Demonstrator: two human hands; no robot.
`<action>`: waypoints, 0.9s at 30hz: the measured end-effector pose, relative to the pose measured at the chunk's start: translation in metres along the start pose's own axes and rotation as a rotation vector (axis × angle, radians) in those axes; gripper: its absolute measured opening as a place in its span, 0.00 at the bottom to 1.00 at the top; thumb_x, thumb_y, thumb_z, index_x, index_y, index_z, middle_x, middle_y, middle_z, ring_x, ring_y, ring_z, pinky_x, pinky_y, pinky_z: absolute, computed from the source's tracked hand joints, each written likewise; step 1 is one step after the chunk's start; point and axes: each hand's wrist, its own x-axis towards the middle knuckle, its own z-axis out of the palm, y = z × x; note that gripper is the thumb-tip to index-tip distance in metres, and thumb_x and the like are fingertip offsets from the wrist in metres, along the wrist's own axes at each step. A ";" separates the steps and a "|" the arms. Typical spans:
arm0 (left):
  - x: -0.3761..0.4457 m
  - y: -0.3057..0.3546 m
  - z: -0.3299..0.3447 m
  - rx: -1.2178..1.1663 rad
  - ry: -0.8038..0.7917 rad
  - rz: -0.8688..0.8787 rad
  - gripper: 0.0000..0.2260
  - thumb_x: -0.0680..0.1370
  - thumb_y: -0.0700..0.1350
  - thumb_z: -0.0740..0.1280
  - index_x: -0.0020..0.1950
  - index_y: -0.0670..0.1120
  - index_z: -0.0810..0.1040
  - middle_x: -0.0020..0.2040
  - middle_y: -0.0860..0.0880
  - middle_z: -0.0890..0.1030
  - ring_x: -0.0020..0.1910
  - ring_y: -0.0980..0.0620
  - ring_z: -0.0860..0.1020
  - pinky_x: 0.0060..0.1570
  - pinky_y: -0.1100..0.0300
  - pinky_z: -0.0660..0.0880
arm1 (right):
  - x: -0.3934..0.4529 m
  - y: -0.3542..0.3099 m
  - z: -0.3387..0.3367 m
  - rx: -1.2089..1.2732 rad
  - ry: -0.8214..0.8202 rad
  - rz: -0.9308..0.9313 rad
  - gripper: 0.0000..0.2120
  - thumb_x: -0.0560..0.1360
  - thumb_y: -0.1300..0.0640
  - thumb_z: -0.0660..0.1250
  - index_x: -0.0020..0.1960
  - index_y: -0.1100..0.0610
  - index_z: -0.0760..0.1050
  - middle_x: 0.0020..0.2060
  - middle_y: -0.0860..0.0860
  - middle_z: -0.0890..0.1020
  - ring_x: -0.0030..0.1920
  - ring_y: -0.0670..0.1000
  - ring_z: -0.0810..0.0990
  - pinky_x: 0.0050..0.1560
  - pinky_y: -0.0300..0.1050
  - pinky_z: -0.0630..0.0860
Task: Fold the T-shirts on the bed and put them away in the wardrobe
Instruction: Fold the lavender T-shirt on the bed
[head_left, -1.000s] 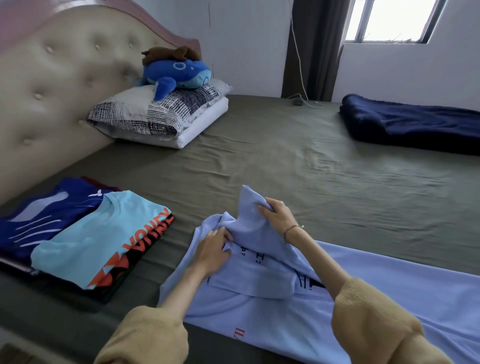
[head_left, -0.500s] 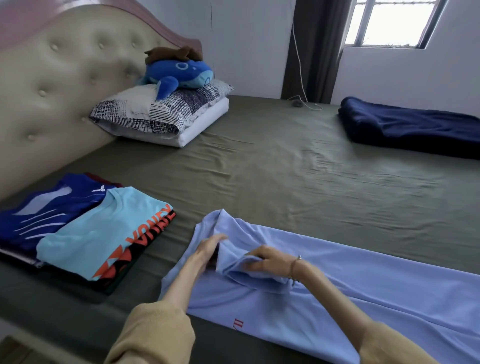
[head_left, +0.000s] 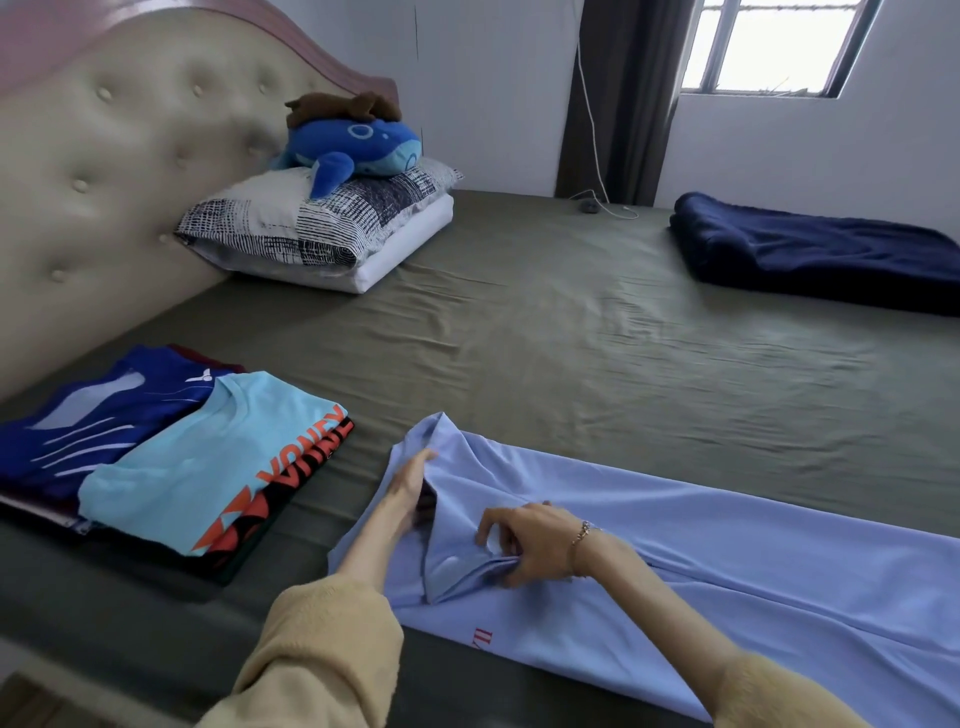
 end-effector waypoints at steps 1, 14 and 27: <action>0.002 0.005 0.001 0.136 0.068 0.035 0.17 0.73 0.51 0.66 0.59 0.46 0.77 0.59 0.45 0.74 0.53 0.44 0.77 0.51 0.54 0.74 | -0.002 0.003 0.000 -0.012 0.008 0.002 0.18 0.69 0.54 0.72 0.57 0.52 0.73 0.42 0.44 0.73 0.49 0.52 0.76 0.48 0.42 0.66; 0.020 0.007 0.006 0.498 0.398 0.204 0.06 0.77 0.37 0.58 0.47 0.36 0.73 0.51 0.35 0.77 0.49 0.38 0.75 0.41 0.58 0.63 | -0.002 0.023 0.009 0.252 -0.034 -0.035 0.07 0.72 0.51 0.71 0.45 0.54 0.79 0.34 0.49 0.77 0.35 0.45 0.71 0.40 0.35 0.68; 0.015 -0.012 -0.021 0.371 -0.022 0.297 0.11 0.69 0.39 0.66 0.29 0.50 0.80 0.33 0.54 0.81 0.35 0.59 0.77 0.40 0.67 0.70 | 0.037 0.039 -0.011 0.434 0.362 0.299 0.22 0.77 0.52 0.62 0.30 0.53 0.55 0.27 0.49 0.59 0.34 0.51 0.58 0.33 0.43 0.57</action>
